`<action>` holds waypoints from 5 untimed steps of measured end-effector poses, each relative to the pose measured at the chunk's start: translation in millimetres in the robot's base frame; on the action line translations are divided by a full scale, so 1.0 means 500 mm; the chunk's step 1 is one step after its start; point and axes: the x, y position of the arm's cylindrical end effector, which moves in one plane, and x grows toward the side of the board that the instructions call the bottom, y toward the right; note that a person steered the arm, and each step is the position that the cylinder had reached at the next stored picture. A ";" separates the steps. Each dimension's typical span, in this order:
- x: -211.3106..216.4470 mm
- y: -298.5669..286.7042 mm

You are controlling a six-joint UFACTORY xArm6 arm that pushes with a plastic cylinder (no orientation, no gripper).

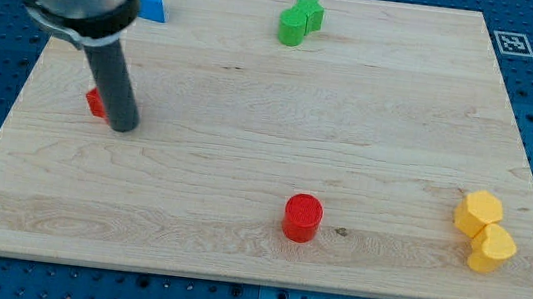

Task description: Push the red circle towards the red star

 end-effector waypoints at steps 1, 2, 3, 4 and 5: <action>-0.021 -0.031; 0.006 0.026; 0.011 0.161; 0.030 0.333; 0.104 0.514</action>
